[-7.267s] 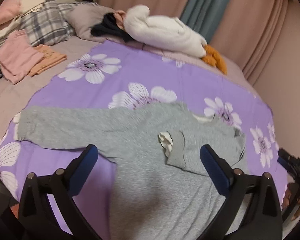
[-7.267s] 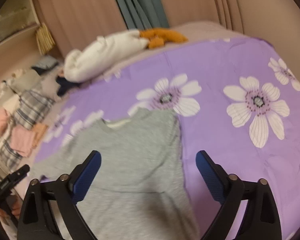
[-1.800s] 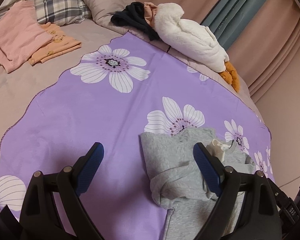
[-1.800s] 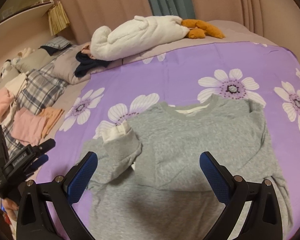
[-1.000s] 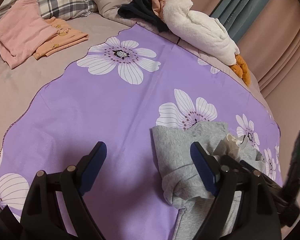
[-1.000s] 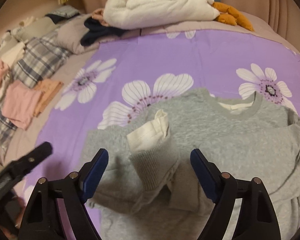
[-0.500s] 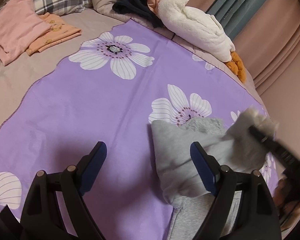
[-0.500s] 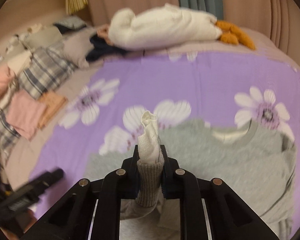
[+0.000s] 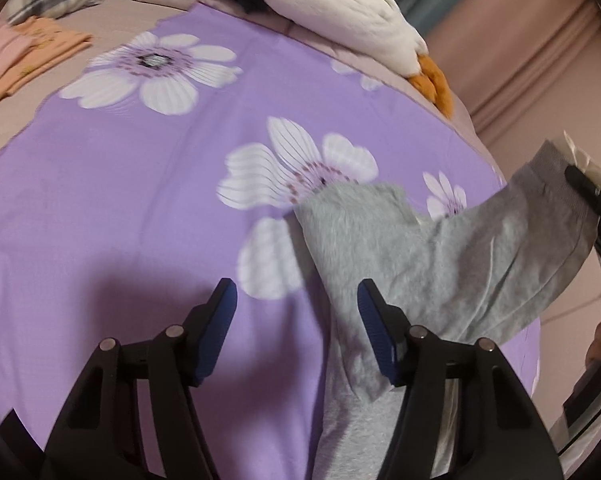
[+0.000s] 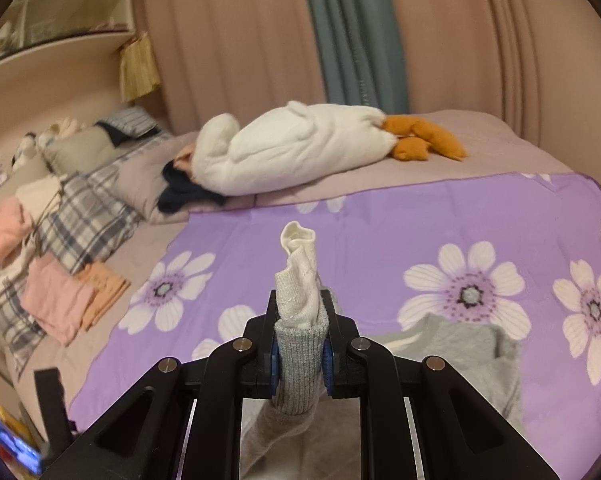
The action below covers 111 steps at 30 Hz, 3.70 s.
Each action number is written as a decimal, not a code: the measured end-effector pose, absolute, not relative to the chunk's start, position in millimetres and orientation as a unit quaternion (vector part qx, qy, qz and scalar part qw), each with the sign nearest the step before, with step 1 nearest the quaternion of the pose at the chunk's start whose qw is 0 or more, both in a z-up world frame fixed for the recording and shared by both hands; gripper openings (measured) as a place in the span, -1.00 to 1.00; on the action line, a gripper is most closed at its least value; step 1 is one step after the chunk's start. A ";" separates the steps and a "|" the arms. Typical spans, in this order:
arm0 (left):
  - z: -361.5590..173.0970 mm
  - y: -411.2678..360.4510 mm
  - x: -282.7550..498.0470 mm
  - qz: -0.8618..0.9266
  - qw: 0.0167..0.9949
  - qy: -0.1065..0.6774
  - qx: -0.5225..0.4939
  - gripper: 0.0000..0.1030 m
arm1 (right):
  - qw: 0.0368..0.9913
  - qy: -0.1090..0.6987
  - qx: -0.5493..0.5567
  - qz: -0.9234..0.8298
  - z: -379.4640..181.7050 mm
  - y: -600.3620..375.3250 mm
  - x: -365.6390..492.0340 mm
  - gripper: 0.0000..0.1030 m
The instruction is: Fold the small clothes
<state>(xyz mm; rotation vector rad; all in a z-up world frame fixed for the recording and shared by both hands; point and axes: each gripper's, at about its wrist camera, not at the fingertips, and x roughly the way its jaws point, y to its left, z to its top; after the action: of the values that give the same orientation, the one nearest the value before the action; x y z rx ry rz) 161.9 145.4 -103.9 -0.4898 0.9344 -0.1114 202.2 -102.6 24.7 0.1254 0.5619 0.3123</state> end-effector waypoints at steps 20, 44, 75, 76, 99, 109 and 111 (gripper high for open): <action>-148.2 79.4 184.2 -0.068 0.852 0.503 -0.127 0.11 | 0.917 0.371 0.141 0.045 -71.1 -204.8 203.9 -0.66; -149.3 79.4 183.8 -0.067 0.852 0.502 -0.135 0.13 | 0.908 0.386 0.161 0.030 -89.7 -249.5 186.7 -0.84; -150.1 78.2 183.7 -0.064 0.852 0.501 -0.134 0.12 | 0.887 0.441 0.138 -0.005 -137.5 -255.7 203.4 -0.84; -149.8 78.2 183.3 -0.063 0.852 0.501 -0.135 0.12 | 0.887 0.441 0.139 -0.005 -137.3 -255.5 203.4 -0.84; -67.1 57.0 20.3 -0.027 0.888 0.422 -0.183 0.75 | 0.931 0.339 0.090 0.102 -56.1 -283.6 78.9 0.57; -99.2 41.1 -10.8 -0.056 0.873 0.447 -0.185 0.75 | 0.918 0.380 0.055 0.103 -88.8 -294.7 32.3 0.58; -107.2 38.9 -13.6 -0.051 0.868 0.455 -0.190 0.75 | 0.914 0.391 0.049 0.095 -96.7 -297.3 30.3 0.58</action>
<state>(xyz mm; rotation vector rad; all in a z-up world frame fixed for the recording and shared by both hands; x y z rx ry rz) -13.6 38.9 -107.2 -0.3978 0.9522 -0.1075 30.3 -297.3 -96.7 0.1004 0.8061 0.1965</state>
